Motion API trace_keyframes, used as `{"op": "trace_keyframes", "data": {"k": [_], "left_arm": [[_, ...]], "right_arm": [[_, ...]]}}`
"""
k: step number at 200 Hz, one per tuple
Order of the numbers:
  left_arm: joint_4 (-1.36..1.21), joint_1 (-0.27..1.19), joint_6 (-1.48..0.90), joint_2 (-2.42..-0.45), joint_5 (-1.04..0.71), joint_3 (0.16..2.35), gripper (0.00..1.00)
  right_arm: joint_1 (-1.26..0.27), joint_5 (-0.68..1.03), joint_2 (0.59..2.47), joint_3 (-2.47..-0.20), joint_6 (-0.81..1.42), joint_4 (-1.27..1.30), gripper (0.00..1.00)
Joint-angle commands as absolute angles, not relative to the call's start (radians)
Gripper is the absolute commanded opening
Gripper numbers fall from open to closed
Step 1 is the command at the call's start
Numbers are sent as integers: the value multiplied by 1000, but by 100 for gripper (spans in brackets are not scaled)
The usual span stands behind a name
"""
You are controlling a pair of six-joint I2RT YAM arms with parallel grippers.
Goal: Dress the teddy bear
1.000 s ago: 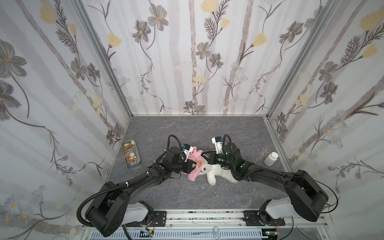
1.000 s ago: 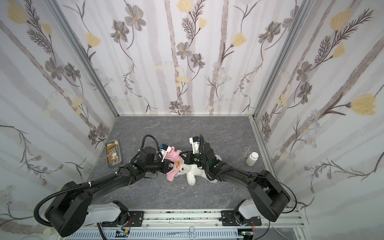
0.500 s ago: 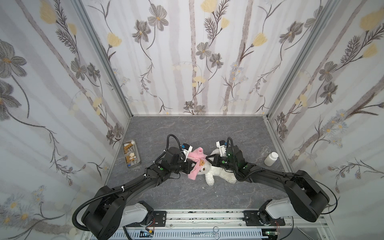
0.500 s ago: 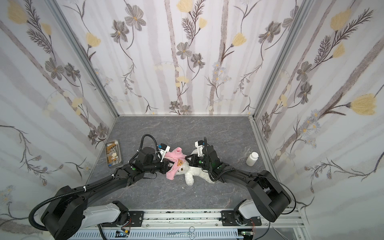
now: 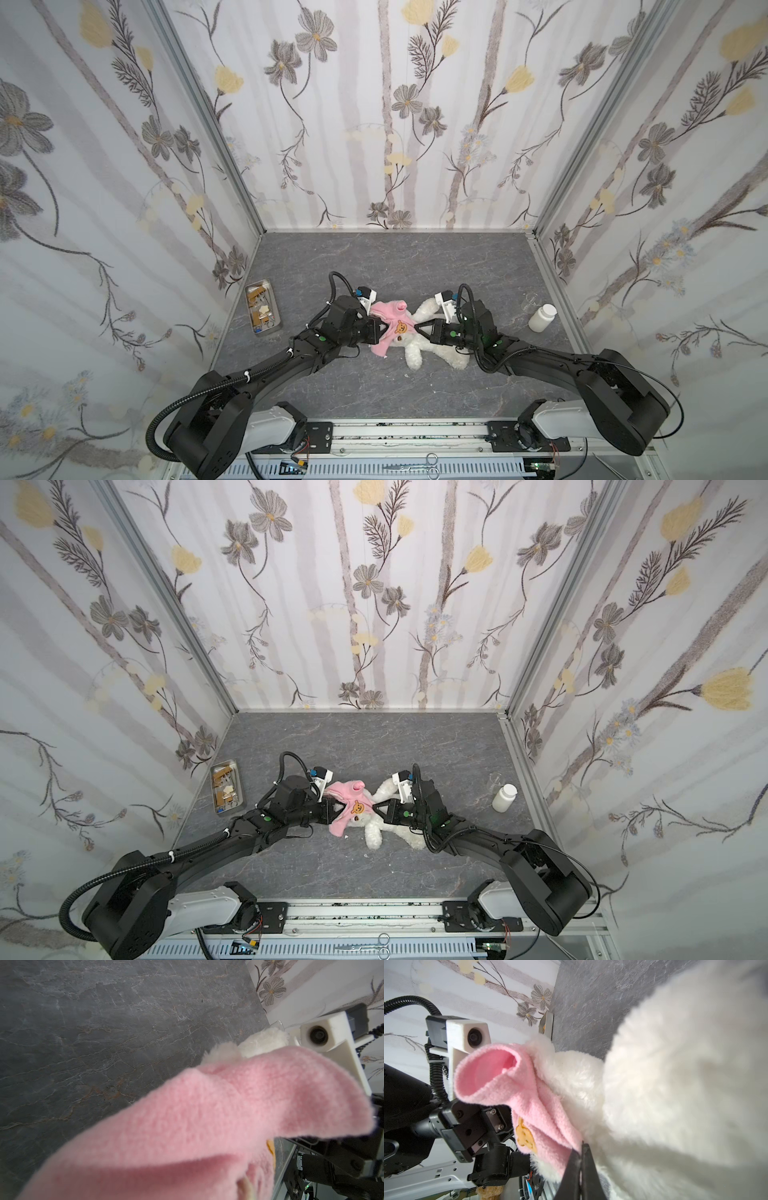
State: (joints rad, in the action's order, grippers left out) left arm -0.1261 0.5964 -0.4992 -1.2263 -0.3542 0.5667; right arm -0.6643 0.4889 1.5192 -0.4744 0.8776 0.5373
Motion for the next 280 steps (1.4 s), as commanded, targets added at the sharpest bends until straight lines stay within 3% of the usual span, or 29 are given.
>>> {"op": "trace_keyframes", "data": {"k": [1, 41, 122, 191, 234, 280], "left_arm": [[-147, 595, -547, -1232, -227, 575, 0], [-126, 599, -532, -1242, -180, 580, 0], [-114, 598, -545, -1222, -284, 608, 0], [-115, 600, -390, -1188, -355, 571, 0], [-123, 598, -315, -1160, -348, 600, 0], [-124, 598, -277, -1171, -348, 601, 0]], "right_arm": [[-687, 558, 1534, -457, 963, 696, 0], [-709, 598, 1531, -451, 1041, 818, 0], [-686, 432, 1576, -459, 877, 595, 0], [-650, 339, 1510, -525, 775, 543, 0], [-635, 329, 1512, -548, 667, 415, 14], [-596, 411, 1406, -534, 558, 353, 36]]}}
